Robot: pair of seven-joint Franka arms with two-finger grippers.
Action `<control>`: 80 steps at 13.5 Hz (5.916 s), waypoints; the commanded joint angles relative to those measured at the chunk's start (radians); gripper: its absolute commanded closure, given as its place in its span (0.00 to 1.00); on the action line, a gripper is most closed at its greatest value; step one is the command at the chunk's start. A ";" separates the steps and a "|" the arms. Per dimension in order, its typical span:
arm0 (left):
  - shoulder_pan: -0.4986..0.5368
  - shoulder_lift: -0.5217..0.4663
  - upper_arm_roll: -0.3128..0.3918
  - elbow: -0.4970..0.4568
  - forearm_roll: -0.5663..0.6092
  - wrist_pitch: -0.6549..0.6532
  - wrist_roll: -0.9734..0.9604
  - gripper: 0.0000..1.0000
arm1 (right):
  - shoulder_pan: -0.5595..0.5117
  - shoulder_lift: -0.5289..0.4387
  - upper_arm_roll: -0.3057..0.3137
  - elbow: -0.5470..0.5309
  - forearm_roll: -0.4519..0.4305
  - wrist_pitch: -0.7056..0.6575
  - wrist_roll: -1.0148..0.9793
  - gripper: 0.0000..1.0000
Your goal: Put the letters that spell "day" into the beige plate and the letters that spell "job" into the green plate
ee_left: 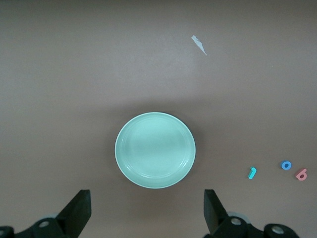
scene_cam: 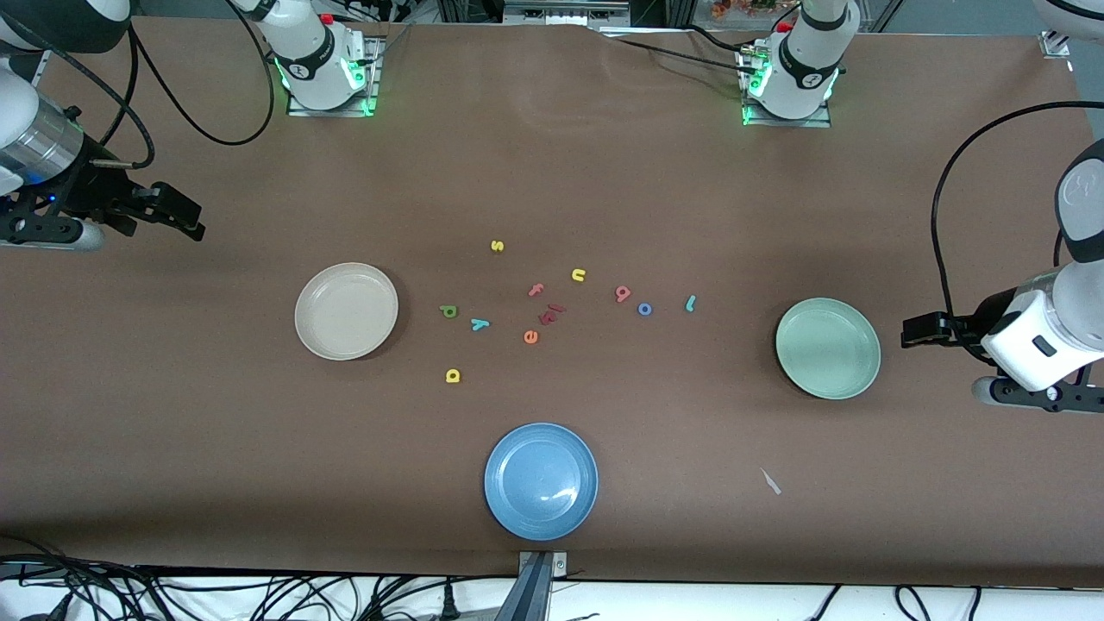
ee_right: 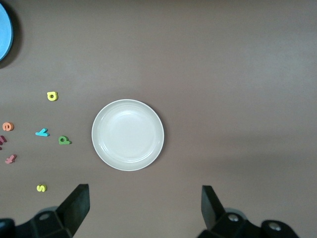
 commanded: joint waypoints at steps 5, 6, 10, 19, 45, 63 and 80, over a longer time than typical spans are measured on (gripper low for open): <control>-0.004 -0.020 0.004 -0.014 0.022 0.006 0.013 0.00 | -0.012 -0.003 0.017 0.007 -0.009 -0.005 0.014 0.00; -0.004 -0.020 0.004 -0.014 0.022 0.006 0.013 0.00 | -0.012 -0.003 0.015 0.007 -0.009 -0.005 0.014 0.00; -0.004 -0.020 0.004 -0.014 0.022 0.006 0.013 0.00 | -0.012 -0.003 0.017 0.007 -0.009 -0.005 0.014 0.00; -0.005 -0.020 0.004 -0.014 0.022 0.006 0.013 0.00 | -0.012 -0.003 0.017 0.007 -0.007 -0.005 0.014 0.00; -0.004 -0.020 0.000 -0.014 0.020 0.006 0.013 0.00 | -0.009 -0.002 0.017 0.007 -0.009 -0.003 0.014 0.00; -0.005 -0.020 0.002 -0.014 0.010 0.006 0.011 0.00 | 0.163 0.145 0.015 0.009 -0.009 0.015 0.032 0.00; -0.189 -0.008 -0.024 -0.611 -0.174 0.533 -0.265 0.00 | 0.450 0.612 0.012 -0.008 -0.012 0.562 1.377 0.05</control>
